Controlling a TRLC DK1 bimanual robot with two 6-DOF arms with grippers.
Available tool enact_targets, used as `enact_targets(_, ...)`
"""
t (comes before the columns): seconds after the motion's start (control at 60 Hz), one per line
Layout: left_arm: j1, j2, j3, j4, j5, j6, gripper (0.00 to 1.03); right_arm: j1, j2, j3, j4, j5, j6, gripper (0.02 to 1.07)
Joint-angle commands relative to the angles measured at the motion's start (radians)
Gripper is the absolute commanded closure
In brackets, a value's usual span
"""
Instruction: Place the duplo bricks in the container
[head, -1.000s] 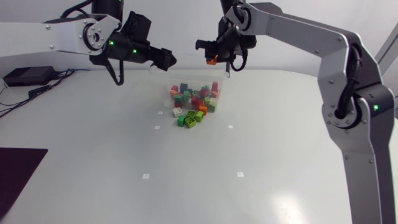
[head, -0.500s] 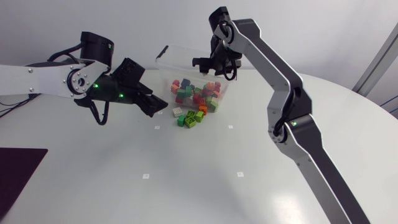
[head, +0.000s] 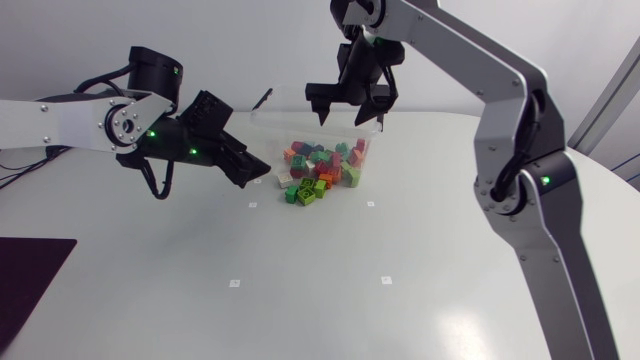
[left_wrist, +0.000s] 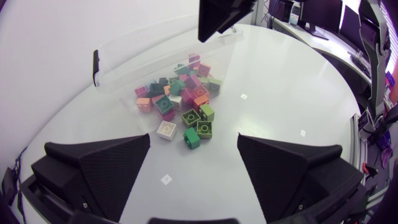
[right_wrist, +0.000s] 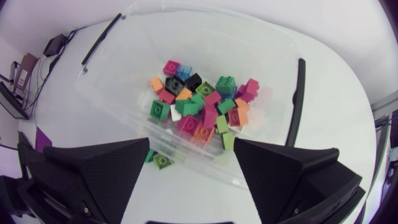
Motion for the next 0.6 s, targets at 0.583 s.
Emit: enact_targets(0.583,-0.076,0.181,-0.047,0.104,-0.031,0.020,0.06,0.077,-0.416,-0.671,0.040,0.035,0.013,0.07)
